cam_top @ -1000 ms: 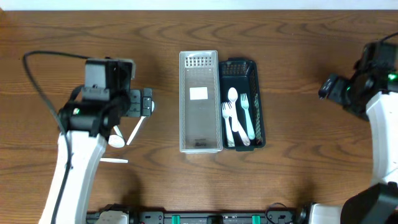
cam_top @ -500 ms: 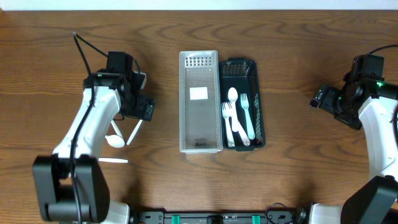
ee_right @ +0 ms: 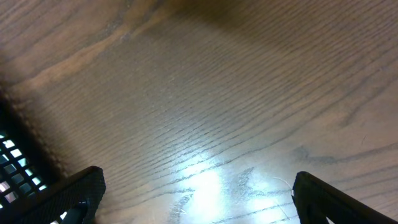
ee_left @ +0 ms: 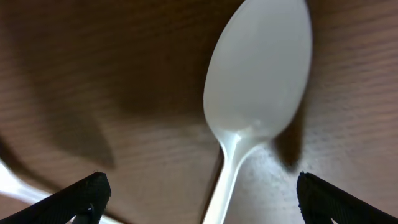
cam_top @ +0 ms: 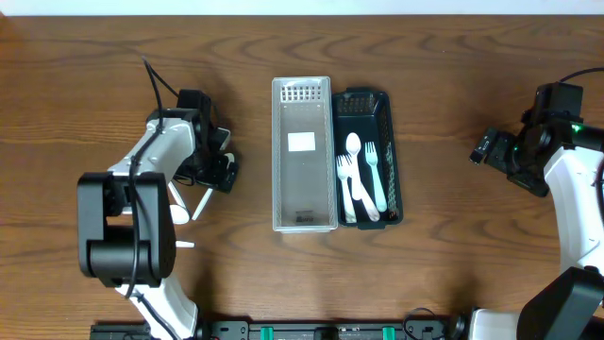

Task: Pack container
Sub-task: 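Move left gripper to a white spoon and grasp it, then carry the spoon with left gripper into the clear basket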

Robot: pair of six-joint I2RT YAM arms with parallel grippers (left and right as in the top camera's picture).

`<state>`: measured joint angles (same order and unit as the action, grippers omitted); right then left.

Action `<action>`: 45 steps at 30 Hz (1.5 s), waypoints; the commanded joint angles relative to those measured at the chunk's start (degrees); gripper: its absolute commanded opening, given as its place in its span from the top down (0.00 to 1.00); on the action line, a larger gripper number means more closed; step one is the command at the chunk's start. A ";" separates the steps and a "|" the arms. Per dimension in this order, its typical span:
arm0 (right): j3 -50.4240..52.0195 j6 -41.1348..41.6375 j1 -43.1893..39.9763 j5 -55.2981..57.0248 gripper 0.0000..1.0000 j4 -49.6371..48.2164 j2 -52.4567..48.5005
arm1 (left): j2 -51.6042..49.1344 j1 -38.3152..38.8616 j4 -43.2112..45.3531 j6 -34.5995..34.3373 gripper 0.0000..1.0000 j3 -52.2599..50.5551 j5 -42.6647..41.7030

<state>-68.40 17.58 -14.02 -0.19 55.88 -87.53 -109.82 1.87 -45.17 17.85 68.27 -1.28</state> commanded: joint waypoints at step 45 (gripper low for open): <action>0.15 0.81 -0.15 -0.07 0.01 -0.07 0.20 | 19.63 19.37 -13.99 -39.12 0.94 19.37 0.22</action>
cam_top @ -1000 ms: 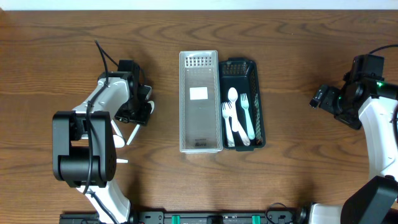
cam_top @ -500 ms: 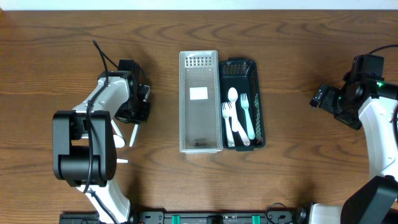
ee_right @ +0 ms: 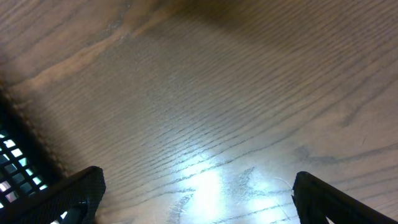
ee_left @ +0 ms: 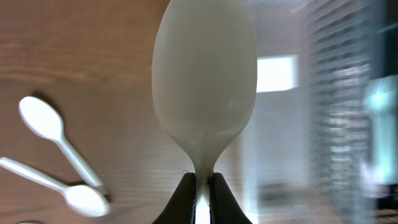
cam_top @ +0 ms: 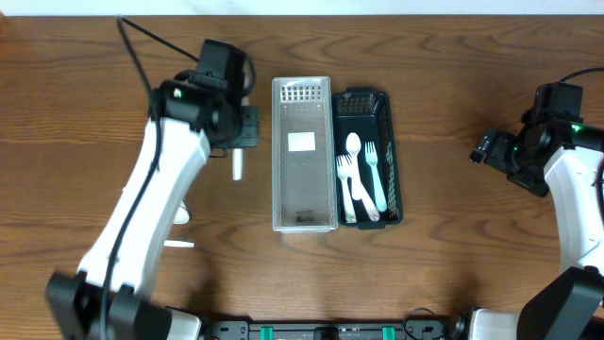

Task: Pack container
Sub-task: 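Carry the spoon with left gripper into the clear basket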

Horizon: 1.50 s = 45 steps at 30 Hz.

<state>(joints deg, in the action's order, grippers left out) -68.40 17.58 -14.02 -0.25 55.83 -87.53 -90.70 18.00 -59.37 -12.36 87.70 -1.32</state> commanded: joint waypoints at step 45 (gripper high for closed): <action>0.17 -1.99 -0.15 -0.02 0.01 0.09 0.20 | 9.64 -19.04 -4.24 -19.50 0.07 0.11 10.27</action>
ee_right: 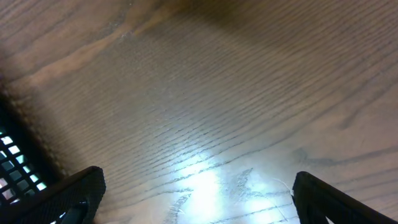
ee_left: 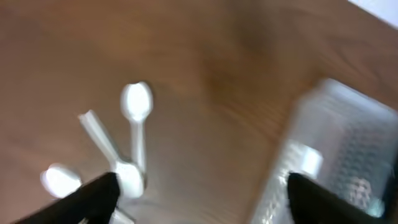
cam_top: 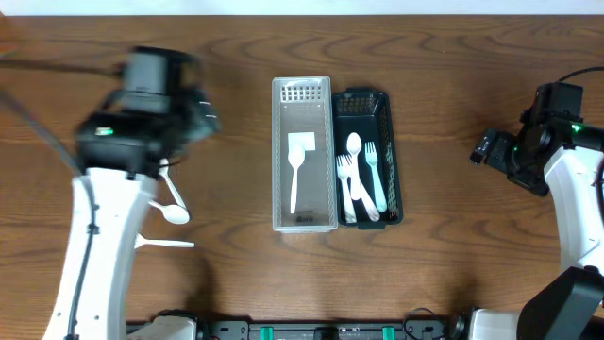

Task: Pack container
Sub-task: 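Carry the spoon with left gripper into the clear basket, then lower left gripper to the next white spoon on the table and grasp it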

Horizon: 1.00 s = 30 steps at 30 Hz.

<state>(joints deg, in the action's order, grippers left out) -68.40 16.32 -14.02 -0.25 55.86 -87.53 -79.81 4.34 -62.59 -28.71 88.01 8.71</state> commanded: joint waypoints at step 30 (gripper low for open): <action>0.17 -0.50 -0.15 -0.90 0.01 2.03 0.20 | -29.92 -16.55 8.57 -2.03 0.01 -10.36 -12.81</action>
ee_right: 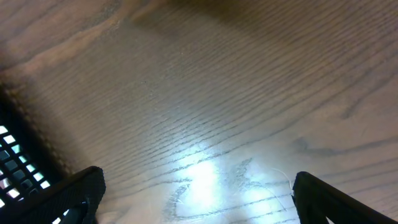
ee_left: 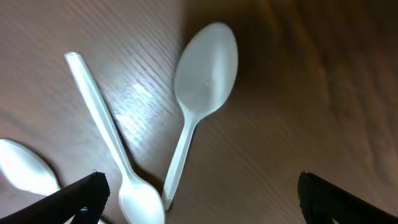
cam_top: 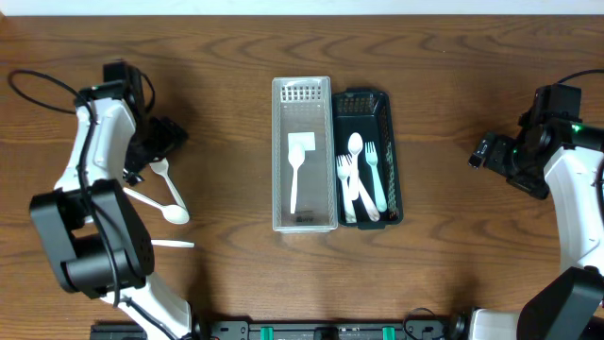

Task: Pack container
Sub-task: 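Lower left gripper to the next white spoon on the table and grasp it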

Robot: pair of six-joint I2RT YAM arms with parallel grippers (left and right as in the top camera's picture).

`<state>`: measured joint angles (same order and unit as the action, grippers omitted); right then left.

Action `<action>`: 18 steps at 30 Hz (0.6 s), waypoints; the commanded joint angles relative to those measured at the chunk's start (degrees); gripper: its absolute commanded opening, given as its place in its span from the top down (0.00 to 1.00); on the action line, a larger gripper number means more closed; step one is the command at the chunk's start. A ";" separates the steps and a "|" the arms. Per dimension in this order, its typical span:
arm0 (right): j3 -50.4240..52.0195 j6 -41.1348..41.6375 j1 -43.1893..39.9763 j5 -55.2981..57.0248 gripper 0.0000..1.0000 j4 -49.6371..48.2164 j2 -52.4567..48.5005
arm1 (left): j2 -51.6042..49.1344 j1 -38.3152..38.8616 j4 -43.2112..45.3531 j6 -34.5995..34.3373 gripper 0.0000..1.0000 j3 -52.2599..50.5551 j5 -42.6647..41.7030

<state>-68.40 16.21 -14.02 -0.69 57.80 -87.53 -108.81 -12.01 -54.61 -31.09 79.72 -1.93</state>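
A clear container (cam_top: 280,142) in the table's middle holds one white spoon (cam_top: 295,176). Beside it on the right, a black container (cam_top: 389,142) holds several white forks and a spoon (cam_top: 354,144). My left gripper (cam_top: 151,151) is open, low over loose white spoons at the far left. In the left wrist view the gripper (ee_left: 199,199) has one spoon (ee_left: 202,71) lying between its fingers, a second spoon (ee_left: 106,130) crossing beside it and a third bowl (ee_left: 25,168) at the left edge. My right gripper (cam_top: 491,151) is open over bare wood at the right, empty (ee_right: 199,196).
Two loose spoons (cam_top: 166,184) lie crossed left of the containers, and one more white handle (cam_top: 173,244) lies nearer the front. The black container's corner (ee_right: 12,168) shows at the left edge of the right wrist view.
My left arm was higher and a little to the right of the loose spoons, blurred. Now its open gripper is low right above them. The spoon stays in the clear container. The right arm is unmoved.
First my left gripper was open over a spoon lying on the table at the left. Then it was shut on that spoon just left of the clear container. Later the spoon lay in the clear container and the gripper was open, now down over the other loose spoons.
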 commanded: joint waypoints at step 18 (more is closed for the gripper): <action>0.17 -0.39 -0.15 -0.46 0.01 0.33 0.20 | -1.51 -0.20 10.14 0.37 0.05 -13.44 -2.16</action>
<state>-68.40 16.19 -14.02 -0.69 58.02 -87.53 -109.71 -12.01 -44.69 -31.18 67.29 -4.82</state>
